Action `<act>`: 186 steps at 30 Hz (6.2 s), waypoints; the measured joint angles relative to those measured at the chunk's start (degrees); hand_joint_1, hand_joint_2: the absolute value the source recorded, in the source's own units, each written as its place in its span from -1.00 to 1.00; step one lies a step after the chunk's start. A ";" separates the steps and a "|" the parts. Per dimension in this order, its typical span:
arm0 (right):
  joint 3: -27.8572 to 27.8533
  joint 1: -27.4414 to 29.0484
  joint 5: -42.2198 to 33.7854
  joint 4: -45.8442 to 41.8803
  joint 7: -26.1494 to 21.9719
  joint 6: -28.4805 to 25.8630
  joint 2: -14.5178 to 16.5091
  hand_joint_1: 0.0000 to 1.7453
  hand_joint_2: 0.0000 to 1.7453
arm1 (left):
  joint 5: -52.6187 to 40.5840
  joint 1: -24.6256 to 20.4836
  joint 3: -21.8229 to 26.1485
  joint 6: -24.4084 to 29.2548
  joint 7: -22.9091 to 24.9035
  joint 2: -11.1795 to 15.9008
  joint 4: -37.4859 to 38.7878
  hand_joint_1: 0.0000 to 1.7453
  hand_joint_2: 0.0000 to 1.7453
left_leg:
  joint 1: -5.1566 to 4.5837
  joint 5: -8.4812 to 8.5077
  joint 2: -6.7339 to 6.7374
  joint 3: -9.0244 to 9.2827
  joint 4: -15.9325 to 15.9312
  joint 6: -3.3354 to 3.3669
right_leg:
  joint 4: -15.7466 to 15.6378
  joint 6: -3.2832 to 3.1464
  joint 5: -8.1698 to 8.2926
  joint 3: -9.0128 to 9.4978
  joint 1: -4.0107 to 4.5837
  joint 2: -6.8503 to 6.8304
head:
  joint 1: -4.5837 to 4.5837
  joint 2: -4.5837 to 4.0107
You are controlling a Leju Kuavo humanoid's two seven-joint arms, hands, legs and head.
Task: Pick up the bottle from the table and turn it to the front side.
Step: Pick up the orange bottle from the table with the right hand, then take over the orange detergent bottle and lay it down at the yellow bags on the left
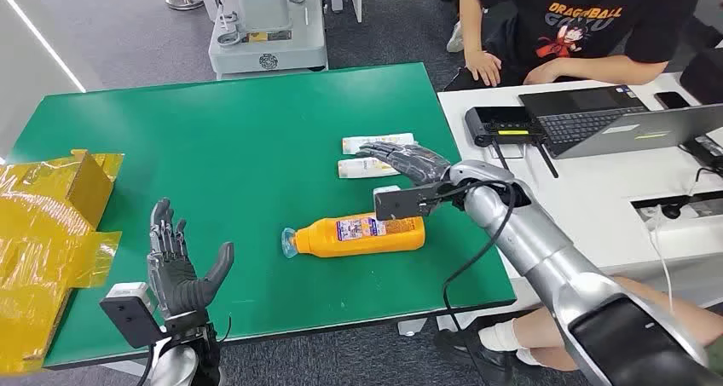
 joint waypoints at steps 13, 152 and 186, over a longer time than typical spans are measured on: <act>12.40 -11.64 0.84 13.06 0.42 10.89 1.39 -1.00 1.00 | 0.60 -0.04 0.00 0.27 -0.01 0.03 0.05 -1.00 1.00 | 0.00 0.00 -0.04 -0.04 0.00 0.00 | 0.00 0.01 0.00 -0.01 0.00 -0.04 | 0.01 0.00; 4.02 18.16 -18.32 -0.97 -12.76 -43.11 18.73 1.00 1.00 | 0.53 -10.63 7.96 4.11 1.15 7.21 9.36 -1.00 1.00 | 0.13 0.11 -0.12 -0.22 -0.03 -0.11 | 0.02 -0.01 0.00 -0.22 0.10 -0.07 | 0.01 0.00; -4.35 10.78 -10.49 14.51 -11.91 -44.48 24.88 1.00 1.00 | 1.46 -16.89 -3.85 -13.09 7.52 0.44 16.08 -1.00 1.00 | 0.12 0.13 -0.11 -0.24 -0.02 -0.11 | 0.03 0.01 0.04 -0.23 0.09 -0.06 | 0.01 0.00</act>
